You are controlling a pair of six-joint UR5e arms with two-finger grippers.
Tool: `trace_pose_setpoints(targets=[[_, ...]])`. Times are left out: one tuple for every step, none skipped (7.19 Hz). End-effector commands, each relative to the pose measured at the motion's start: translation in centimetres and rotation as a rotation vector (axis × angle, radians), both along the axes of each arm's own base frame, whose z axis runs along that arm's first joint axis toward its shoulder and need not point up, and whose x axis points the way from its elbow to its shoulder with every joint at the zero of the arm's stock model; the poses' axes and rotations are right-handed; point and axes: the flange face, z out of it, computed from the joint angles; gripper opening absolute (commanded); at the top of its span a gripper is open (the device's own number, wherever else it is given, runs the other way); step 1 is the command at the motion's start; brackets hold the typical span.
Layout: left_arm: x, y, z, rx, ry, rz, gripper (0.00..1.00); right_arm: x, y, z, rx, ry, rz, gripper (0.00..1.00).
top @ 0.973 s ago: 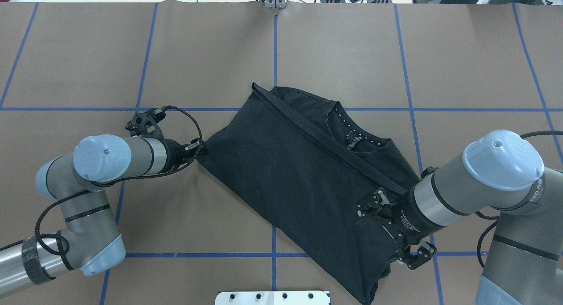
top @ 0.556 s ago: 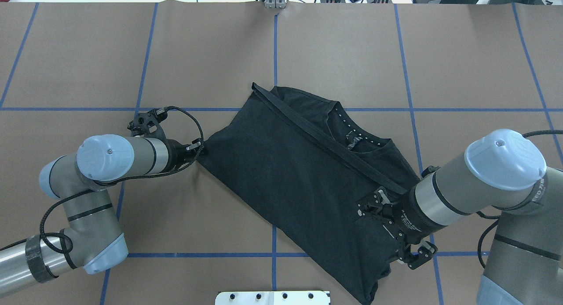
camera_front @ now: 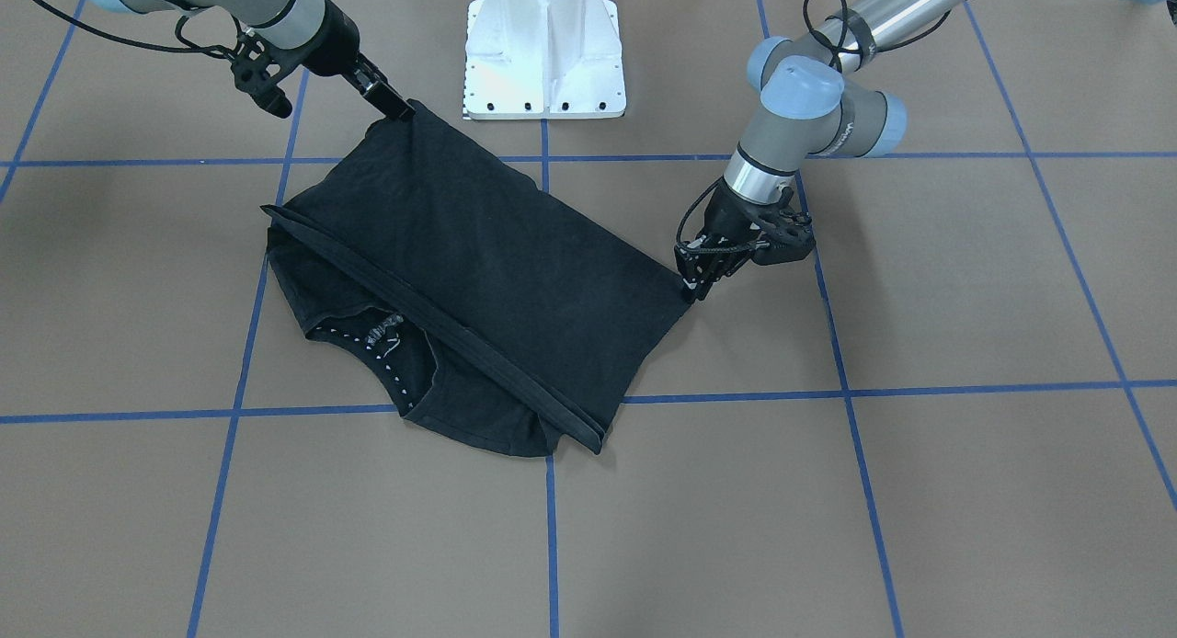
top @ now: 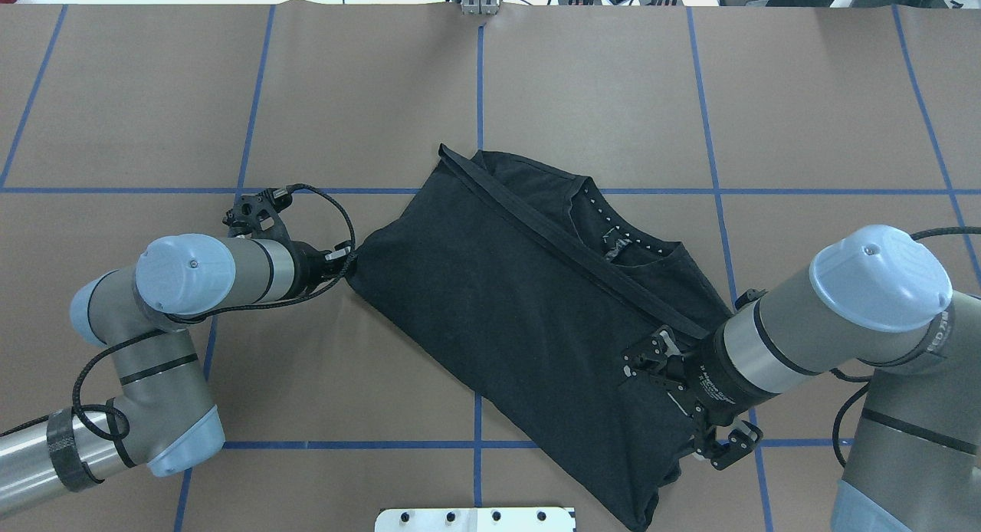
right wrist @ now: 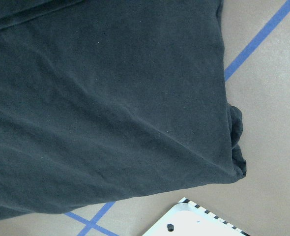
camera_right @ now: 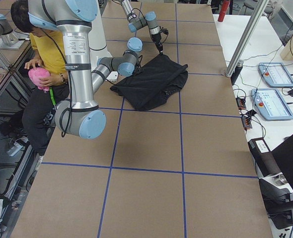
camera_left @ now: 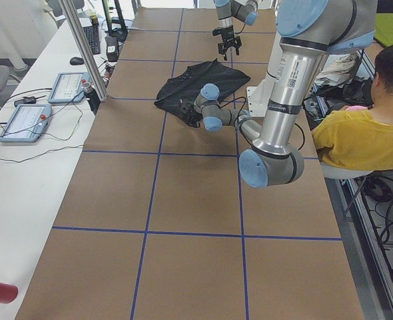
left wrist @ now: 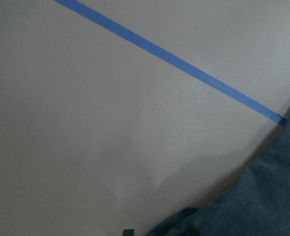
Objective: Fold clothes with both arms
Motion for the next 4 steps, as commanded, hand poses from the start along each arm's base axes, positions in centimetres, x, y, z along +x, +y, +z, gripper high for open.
trace_pose_setpoints(targets=[[-0.2, -0.4, -0.1, 0.008, -0.001, -0.017, 0.00, 0.0, 0.0, 0.0, 0.000, 0.000, 0.000, 1.00], [-1.3, -1.6, -0.7, 0.025, 0.001, -0.037, 0.00, 0.1, 0.0, -0.1, 0.002, -0.003, 0.002, 1.00], [-1.9, -3.0, -1.0, 0.089, -0.027, -0.028, 0.00, 0.3, -0.3, -0.2, 0.002, -0.004, 0.008, 1.00], [-3.5, -7.3, -2.9, 0.162, -0.043, -0.065, 0.00, 0.5, -0.5, -0.2, 0.002, -0.004, 0.014, 1.00]])
